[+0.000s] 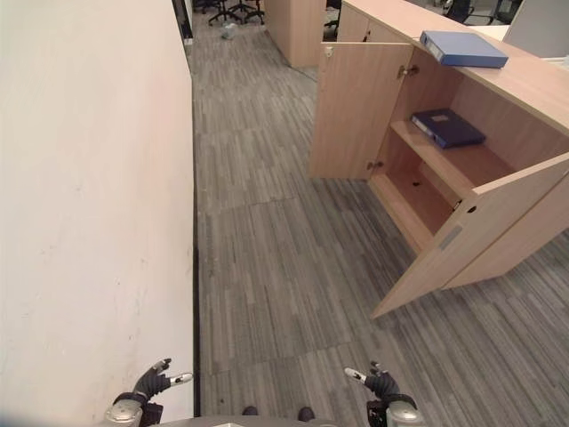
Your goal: Put the empty folder in the office cabinet
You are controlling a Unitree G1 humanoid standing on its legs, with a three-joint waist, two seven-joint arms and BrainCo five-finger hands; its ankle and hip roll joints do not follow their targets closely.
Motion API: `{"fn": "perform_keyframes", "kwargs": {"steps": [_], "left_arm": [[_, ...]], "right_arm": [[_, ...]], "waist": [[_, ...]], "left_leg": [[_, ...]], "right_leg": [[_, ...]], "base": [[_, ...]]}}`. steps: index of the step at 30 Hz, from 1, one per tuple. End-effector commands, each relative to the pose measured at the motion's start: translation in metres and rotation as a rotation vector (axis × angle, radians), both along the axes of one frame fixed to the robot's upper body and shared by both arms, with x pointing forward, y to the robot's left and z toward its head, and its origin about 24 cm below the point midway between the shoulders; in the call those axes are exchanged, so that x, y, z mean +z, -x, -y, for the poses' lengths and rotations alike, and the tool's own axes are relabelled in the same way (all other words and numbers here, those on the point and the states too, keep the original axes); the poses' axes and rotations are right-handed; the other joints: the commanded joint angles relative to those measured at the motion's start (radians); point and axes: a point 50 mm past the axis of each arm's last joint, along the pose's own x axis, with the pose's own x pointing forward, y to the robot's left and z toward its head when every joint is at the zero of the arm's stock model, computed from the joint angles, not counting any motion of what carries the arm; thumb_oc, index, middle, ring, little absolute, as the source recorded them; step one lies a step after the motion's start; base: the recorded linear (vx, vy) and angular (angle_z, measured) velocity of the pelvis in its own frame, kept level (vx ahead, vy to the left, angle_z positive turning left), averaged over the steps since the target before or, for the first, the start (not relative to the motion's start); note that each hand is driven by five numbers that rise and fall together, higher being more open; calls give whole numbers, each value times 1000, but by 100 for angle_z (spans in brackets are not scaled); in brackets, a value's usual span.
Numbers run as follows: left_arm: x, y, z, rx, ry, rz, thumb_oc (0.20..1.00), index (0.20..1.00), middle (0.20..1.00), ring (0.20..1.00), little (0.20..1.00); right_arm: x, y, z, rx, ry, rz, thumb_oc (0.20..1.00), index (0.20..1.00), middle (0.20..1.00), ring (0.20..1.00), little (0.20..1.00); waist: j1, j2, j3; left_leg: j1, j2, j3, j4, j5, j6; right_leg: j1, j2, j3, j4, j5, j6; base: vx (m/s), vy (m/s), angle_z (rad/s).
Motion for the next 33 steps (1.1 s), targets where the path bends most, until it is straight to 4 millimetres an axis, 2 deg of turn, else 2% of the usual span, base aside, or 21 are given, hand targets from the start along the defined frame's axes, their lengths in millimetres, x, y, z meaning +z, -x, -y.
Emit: {"fn": "perform_keyframes", "kwargs": {"steps": [1,13,17,26,33], "left_arm": [[9,-17,-9,-21,-26,60,1000,1000,1000,1000,1000],[7,-16,-7,-26,-20,53,1000,1000,1000,1000,1000],[10,-23,-6,-29,-16,80,1000,1000,1000,1000,1000],[13,-28,-7,-27,-14,99,1000,1000,1000,1000,1000],[22,-43,-7,-44,-10,158,1000,1000,1000,1000,1000]], "right_arm": [[7,-11,5,24,6,60,1000,1000,1000,1000,1000],[3,-3,7,-2,6,25,1000,1000,1000,1000,1000],[5,-7,7,-1,5,38,1000,1000,1000,1000,1000],[8,-12,10,9,20,57,1000,1000,1000,1000,1000],[14,-20,13,19,29,99,1000,1000,1000,1000,1000]], "waist": [[6,-22,-7],[2,-19,-8],[1,-18,-9],[-5,-13,-5],[-15,-6,9]], "left_leg": [[-5,51,-101,3,-61,-43],[1,51,-103,3,-70,-43],[-6,52,-102,3,-59,-45],[2,59,-104,3,-73,-49],[-1,93,-105,8,-66,-63]], "right_leg": [[25,-57,63,14,-57,95],[35,-56,58,14,-66,92],[25,-56,59,16,-56,93],[33,-49,58,19,-74,86],[-4,-10,67,94,-108,64]], "base": [[0,0,0],[-4,0,0],[-9,-8,0],[25,-31,0],[20,-108,1]]}}
